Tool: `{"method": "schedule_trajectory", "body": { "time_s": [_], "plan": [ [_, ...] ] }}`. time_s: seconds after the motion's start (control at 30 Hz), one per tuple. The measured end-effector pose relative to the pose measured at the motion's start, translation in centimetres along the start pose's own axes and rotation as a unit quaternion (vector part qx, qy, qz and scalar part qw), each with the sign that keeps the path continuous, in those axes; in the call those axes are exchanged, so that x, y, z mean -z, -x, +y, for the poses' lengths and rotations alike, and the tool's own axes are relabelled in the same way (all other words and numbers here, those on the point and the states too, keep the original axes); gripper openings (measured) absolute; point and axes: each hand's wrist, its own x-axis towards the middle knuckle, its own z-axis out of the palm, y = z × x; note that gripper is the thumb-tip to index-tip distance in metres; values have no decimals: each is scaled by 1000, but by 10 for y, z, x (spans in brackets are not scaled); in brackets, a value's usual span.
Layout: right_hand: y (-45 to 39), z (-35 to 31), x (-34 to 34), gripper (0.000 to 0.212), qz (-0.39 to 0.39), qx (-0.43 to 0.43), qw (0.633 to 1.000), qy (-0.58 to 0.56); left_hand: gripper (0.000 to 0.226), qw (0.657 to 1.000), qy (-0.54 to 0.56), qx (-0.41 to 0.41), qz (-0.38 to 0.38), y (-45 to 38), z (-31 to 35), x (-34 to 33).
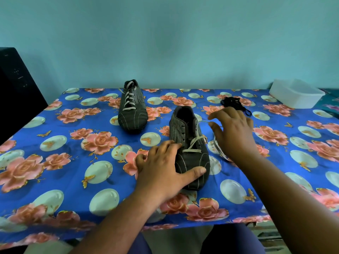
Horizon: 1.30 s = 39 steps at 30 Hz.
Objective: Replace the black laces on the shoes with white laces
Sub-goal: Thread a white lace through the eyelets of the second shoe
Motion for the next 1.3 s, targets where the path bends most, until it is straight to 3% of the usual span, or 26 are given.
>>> {"method": "schedule_trajectory", "body": {
  "time_s": [0.13, 0.37, 0.53, 0.77, 1.13, 1.3],
  "plan": [
    [17, -12, 9, 17, -46, 94, 991, -82, 101, 1000, -2, 1, -1, 0, 0, 0],
    [37, -13, 7, 21, -110, 14, 973, -200, 102, 1000, 16, 0, 4, 1, -1, -3],
    [35, -18, 5, 31, -118, 3, 974, -192, 101, 1000, 16, -3, 1, 1, 0, -4],
    [23, -38, 4, 22, -114, -126, 946, -275, 103, 1000, 25, 0, 7, 1, 1, -4],
    [1, -58, 2, 19, -93, -132, 934, -320, 94, 1000, -5, -2, 2, 1, 4, -2],
    [1, -68, 8, 21, -107, -121, 905, -394, 91, 1000, 23, -16, -4, -3, 1, 7]
  ]
}}
